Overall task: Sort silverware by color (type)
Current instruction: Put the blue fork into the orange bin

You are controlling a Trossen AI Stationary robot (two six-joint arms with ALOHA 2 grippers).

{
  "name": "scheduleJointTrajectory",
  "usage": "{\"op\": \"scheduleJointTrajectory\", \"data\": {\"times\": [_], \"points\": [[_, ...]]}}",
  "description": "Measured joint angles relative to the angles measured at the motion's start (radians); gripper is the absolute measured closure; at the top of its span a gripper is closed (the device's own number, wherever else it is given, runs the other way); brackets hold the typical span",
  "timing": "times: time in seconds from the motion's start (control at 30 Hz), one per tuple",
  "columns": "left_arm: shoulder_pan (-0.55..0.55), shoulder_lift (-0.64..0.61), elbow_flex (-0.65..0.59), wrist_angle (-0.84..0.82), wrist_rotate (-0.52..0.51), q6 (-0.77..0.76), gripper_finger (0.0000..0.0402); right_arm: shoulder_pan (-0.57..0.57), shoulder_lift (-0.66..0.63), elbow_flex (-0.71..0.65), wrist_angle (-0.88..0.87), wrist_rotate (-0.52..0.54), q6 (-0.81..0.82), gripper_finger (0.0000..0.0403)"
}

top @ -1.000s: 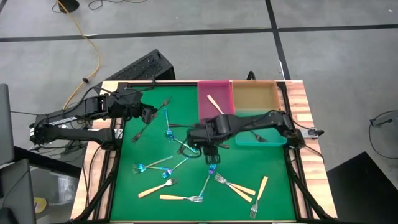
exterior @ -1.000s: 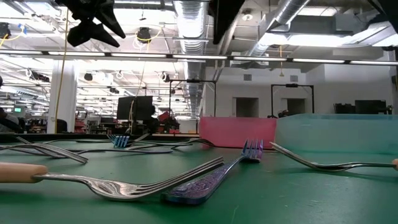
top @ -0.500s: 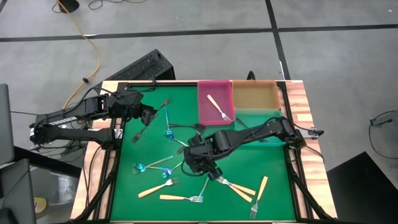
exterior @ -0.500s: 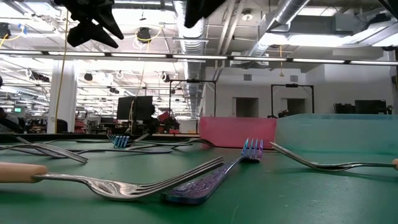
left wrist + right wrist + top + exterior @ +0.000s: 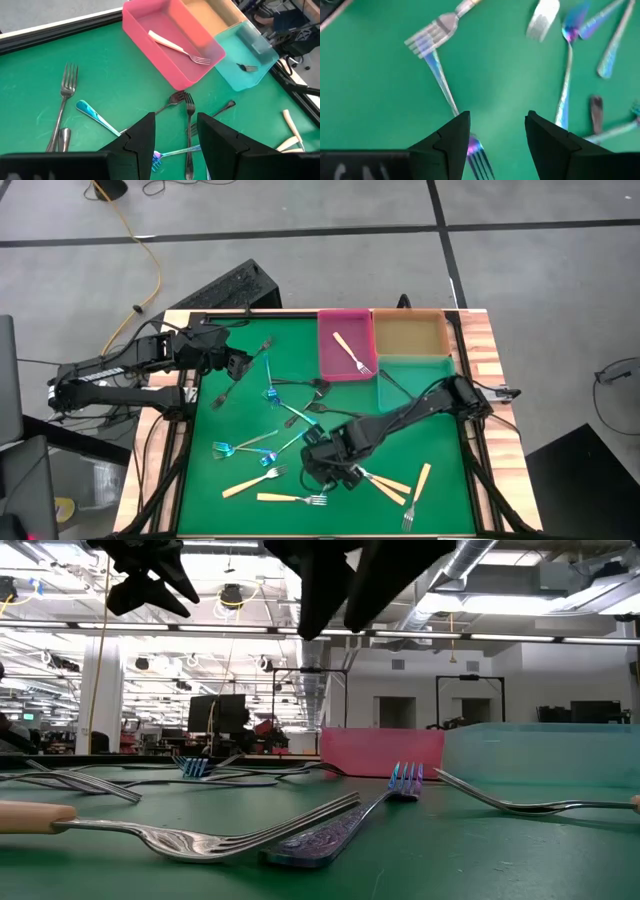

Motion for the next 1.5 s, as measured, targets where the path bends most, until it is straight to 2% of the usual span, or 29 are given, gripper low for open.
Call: {"op": "scheduleJointTrajectory", "data": {"times": [0.53,0.7,1.07,1.5], "points": [[0.000,0.000,0.000,-0.003,0.000,-0.019,0.0272,0.025,-0.002,-0.202,0.169,-0.002,-0.087,0.0208],[0.000,0.000,0.000,-0.003,0.000,-0.026,0.0272,0.017,-0.002,-0.239,0.213,-0.049,-0.088,0.0221],[0.000,0.000,0.000,-0.004,0.000,-0.026,0.0272,0.010,-0.001,-0.260,0.250,-0.053,-0.105,0.0228],[0.000,0.000,0.000,-0.011,0.000,-0.026,0.0272,0.011,0.070,-0.260,0.226,-0.029,-0.123,0.0227]]}}
